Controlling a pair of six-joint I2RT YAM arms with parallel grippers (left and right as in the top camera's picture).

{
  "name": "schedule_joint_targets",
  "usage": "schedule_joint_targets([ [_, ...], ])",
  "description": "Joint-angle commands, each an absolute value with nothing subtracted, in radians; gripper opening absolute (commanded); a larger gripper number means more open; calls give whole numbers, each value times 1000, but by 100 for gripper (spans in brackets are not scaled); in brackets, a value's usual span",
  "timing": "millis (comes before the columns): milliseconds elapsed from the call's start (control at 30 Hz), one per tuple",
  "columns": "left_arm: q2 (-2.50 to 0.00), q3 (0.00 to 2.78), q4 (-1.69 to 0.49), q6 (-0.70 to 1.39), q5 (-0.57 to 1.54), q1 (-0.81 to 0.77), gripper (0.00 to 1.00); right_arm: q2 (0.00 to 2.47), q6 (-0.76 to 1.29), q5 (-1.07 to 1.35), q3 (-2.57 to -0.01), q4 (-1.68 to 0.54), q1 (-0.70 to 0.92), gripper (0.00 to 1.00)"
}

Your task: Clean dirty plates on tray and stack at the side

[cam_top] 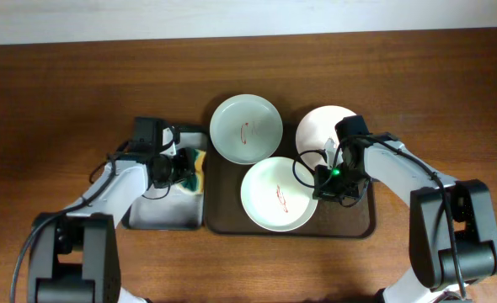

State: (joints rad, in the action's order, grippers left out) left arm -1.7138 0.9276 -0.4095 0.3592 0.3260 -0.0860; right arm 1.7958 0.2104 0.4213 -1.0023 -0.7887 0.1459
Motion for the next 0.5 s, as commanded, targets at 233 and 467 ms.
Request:
schedule_joint_targets([
  [233,-1328,938,-405,300,13,-92,0,1798,218,437,-1002,-796,151,4],
  [467,-1248,938,-357,-2,-163,-123,0,1798,218,437,-1002,-796,151,4],
])
